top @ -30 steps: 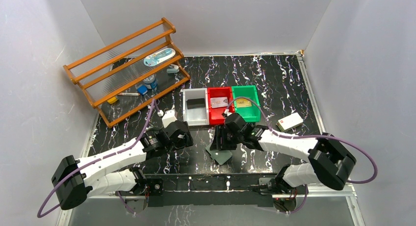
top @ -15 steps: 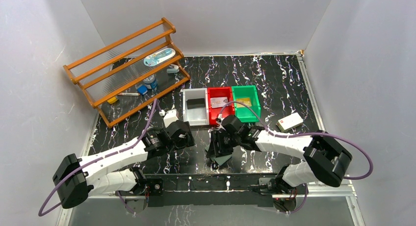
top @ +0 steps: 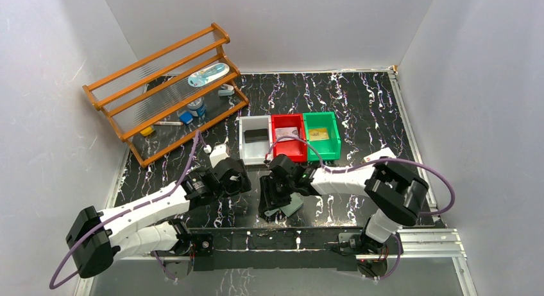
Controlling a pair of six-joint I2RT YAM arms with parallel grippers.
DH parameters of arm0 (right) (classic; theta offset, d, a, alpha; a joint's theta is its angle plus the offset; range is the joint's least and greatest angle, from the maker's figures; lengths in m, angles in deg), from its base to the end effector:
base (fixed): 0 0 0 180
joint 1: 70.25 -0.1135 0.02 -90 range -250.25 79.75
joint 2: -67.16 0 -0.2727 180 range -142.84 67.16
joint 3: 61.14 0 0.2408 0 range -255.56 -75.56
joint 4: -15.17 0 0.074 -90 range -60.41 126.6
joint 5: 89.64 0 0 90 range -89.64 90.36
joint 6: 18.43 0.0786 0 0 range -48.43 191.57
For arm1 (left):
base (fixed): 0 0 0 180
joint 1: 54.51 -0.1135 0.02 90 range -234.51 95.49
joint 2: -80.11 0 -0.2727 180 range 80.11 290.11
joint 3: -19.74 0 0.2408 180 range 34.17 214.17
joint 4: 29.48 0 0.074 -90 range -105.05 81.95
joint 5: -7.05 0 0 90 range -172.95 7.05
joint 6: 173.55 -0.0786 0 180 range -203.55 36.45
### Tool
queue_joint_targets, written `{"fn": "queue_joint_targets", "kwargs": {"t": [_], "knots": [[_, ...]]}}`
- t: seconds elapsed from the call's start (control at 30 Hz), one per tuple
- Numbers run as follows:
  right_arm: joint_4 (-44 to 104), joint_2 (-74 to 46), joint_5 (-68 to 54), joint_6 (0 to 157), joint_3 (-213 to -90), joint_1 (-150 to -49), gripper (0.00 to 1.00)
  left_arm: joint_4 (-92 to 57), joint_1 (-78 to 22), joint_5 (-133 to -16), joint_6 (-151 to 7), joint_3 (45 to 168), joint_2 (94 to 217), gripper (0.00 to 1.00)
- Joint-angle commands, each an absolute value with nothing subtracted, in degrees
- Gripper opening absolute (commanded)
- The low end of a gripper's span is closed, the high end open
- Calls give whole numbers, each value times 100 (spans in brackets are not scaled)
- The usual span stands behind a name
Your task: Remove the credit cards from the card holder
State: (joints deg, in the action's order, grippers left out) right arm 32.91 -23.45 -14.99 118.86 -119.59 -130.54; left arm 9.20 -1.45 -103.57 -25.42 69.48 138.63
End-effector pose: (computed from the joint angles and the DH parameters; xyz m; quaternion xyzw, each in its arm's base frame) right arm 0.1421 0.2911 0.1434 -0.1509 0.9198 0.3483 0.0995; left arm 0.1515 -0.1555 0.2006 -0.1054 0.9131 -0.2002 0.3393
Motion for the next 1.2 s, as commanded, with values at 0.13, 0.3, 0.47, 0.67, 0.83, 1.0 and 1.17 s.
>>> {"fn": "queue_joint_targets", "kwargs": {"t": [0.13, 0.3, 0.47, 0.67, 0.83, 1.0, 1.17], "knots": [[3541, -2798, -1071, 11911, -12256, -13325, 54, 1303, -202, -10666, -2443, 6933, 13528, 75], [3865, -2413, -944, 11612, -12667, -13327, 54, 1404, -212, -10692, -2415, 6946, 13441, 75], [4445, -1687, -401, 11346, -12973, -13326, 57, 1417, -217, -10736, -2390, 6973, 13382, 76], [5480, -824, 968, 11386, -12938, -13327, 60, 1262, -229, -10625, -2528, 7032, 13513, 78], [6027, -507, 1507, 11561, -12661, -13327, 61, 790, -250, -10096, -2675, 7101, 13787, 78], [6148, -567, 1541, 11630, -12357, -13327, 54, 246, -276, -9262, -2490, 7178, 14225, 79], [6289, -606, 1911, 11947, -12228, -13318, 50, -389, -296, -8267, -2132, 7152, 14696, 78]]}}
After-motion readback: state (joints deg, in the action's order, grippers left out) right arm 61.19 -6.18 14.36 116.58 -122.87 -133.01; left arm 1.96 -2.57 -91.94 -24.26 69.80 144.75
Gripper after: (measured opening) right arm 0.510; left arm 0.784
